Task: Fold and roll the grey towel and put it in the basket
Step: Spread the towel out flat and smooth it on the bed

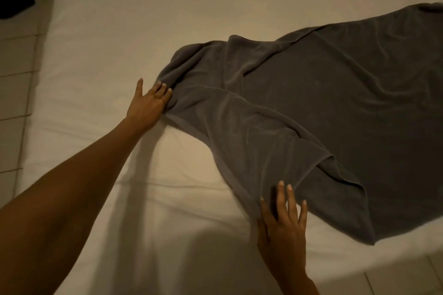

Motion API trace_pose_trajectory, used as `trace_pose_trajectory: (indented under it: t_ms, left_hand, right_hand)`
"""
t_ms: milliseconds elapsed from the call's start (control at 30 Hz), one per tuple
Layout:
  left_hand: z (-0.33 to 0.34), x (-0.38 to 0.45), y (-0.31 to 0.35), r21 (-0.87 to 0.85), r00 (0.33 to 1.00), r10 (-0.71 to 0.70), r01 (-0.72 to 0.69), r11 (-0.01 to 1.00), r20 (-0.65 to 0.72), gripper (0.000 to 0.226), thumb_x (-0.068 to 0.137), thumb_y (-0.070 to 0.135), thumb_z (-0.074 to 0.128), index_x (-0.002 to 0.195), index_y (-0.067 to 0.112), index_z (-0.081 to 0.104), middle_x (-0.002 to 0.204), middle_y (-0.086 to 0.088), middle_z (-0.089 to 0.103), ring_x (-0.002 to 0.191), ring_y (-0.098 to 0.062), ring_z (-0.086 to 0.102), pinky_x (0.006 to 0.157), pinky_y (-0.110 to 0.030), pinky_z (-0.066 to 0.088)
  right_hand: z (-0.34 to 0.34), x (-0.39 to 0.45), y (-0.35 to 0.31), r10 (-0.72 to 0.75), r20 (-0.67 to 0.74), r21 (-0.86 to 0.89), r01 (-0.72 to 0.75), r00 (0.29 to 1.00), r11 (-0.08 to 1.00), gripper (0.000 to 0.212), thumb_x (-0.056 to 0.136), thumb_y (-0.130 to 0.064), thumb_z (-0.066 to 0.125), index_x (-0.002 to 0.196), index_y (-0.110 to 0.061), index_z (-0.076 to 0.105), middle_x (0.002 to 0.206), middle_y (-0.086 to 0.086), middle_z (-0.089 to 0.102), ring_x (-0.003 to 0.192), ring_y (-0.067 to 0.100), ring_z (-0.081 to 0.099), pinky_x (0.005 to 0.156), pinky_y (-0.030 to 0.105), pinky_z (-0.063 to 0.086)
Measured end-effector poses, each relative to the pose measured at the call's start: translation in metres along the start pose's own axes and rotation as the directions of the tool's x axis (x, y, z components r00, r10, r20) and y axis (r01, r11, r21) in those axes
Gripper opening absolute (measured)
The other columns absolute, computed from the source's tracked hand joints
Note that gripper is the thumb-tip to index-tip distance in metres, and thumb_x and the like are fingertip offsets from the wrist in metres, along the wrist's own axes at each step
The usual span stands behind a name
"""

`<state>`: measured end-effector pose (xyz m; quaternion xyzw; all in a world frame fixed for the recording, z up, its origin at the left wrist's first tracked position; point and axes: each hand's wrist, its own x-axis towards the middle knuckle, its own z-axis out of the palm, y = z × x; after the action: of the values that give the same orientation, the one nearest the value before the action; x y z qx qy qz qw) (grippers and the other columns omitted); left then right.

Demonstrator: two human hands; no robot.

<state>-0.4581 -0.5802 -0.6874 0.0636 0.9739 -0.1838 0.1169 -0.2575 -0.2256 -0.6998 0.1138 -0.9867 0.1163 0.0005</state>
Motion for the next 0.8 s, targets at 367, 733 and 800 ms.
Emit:
trace_pose_trajectory:
  t_ms: [367,733,800]
  left_hand:
    - [0.009,-0.071,-0.042,-0.075,0.989,-0.144,0.142,0.987,-0.015,0.055,0.097,0.015,0.041,0.149,0.023,0.023,0.158,-0.014,0.005,0.146,-0.030,0.009,0.112,-0.060,0.001]
    - [0.011,-0.080,-0.080,-0.051,0.993,-0.089,0.085,0.995,-0.072,0.051,0.094,0.014,0.052,0.143,0.023,0.038,0.155,-0.018,0.017,0.141,-0.034,0.024,0.112,-0.062,0.005]
    - [0.013,-0.083,-0.092,-0.014,0.995,-0.085,0.084,0.996,-0.057,0.051,0.092,0.017,0.056,0.140,0.023,0.041,0.155,-0.019,0.018,0.140,-0.035,0.024,0.112,-0.063,0.004]
  right_hand:
    - [0.005,-0.070,-0.071,-0.211,-0.071,0.105,0.218,0.975,0.970,0.030,0.079,-0.020,0.057,0.106,-0.013,0.070,0.145,0.021,0.037,0.140,0.034,0.026,0.110,0.056,0.021]
    - [0.000,-0.104,-0.109,-0.142,-0.049,0.169,0.149,0.989,0.974,0.025,0.085,-0.022,0.053,0.101,-0.014,0.070,0.147,0.023,0.033,0.141,0.035,0.023,0.110,0.054,0.021]
    - [0.001,-0.107,-0.123,-0.133,-0.032,0.178,0.137,0.991,0.974,0.024,0.085,-0.020,0.053,0.101,-0.014,0.070,0.148,0.021,0.033,0.142,0.033,0.022,0.114,0.053,0.015]
